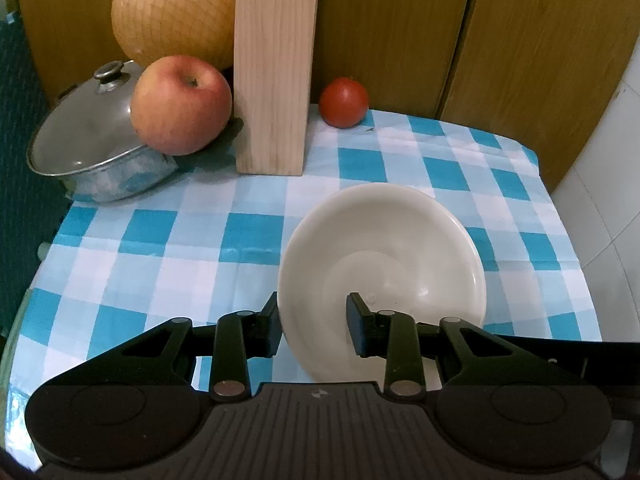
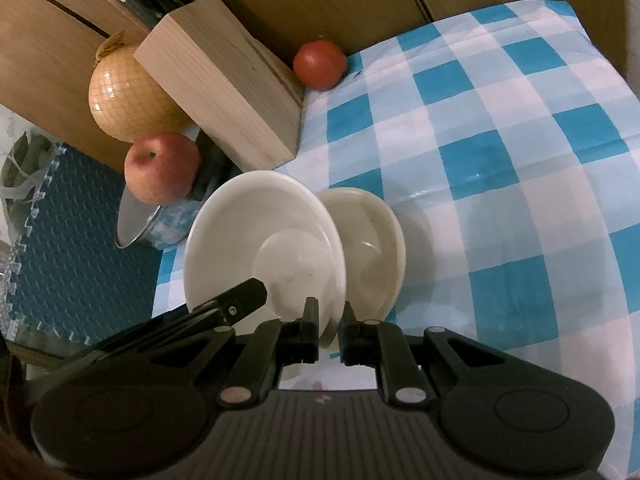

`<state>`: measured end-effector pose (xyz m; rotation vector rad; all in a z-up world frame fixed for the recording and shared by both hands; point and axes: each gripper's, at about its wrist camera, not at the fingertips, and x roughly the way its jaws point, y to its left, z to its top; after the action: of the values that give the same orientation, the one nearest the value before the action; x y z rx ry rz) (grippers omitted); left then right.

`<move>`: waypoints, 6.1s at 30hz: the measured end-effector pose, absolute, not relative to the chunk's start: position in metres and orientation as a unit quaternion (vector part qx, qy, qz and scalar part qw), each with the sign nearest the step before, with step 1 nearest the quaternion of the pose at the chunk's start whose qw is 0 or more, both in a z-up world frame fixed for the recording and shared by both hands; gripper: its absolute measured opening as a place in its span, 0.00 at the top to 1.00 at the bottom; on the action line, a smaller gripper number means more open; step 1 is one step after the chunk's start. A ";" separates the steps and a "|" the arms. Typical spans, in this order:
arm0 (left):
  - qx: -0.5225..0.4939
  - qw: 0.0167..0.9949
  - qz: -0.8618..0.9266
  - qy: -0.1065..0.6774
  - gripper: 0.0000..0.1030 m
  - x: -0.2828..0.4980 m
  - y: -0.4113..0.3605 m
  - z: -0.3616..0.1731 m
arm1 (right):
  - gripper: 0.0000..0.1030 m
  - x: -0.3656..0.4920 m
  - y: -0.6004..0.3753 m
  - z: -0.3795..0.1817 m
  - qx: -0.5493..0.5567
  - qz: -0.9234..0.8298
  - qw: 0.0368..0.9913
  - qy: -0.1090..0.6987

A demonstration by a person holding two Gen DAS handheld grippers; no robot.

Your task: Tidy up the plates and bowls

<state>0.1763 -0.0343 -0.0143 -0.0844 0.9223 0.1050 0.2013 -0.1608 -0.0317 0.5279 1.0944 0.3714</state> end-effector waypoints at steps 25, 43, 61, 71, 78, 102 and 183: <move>-0.043 0.889 0.047 0.454 0.63 0.182 -0.034 -0.021 | 0.89 0.202 -0.155 -0.025 0.205 0.149 0.830 0.497; -0.036 0.892 0.048 0.448 0.62 0.181 -0.036 -0.020 | 0.80 0.200 -0.156 -0.022 0.182 0.126 0.847 0.483; -0.031 0.900 0.037 0.433 0.44 0.170 -0.035 -0.013 | 0.69 0.196 -0.169 -0.014 0.192 0.122 0.859 0.459; -0.042 0.902 0.030 0.429 0.33 0.160 -0.023 -0.016 | 0.65 0.196 -0.172 -0.016 0.157 0.103 0.874 0.448; -0.055 0.895 0.019 0.442 0.32 0.164 -0.023 -0.026 | 0.65 0.201 -0.173 -0.031 0.180 0.119 0.856 0.469; -0.030 0.898 0.012 0.439 0.67 0.172 -0.032 -0.026 | 0.86 0.205 -0.163 -0.034 0.210 0.154 0.834 0.486; -0.018 0.900 -0.036 0.435 0.16 -0.022 -0.042 -0.040 | 0.63 -0.053 -0.165 -0.013 0.149 0.060 0.894 0.418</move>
<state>-0.0216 -0.0420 -0.0403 -0.0368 0.8998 -0.0751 -0.0526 -0.1652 -0.0134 0.3100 0.8664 0.1240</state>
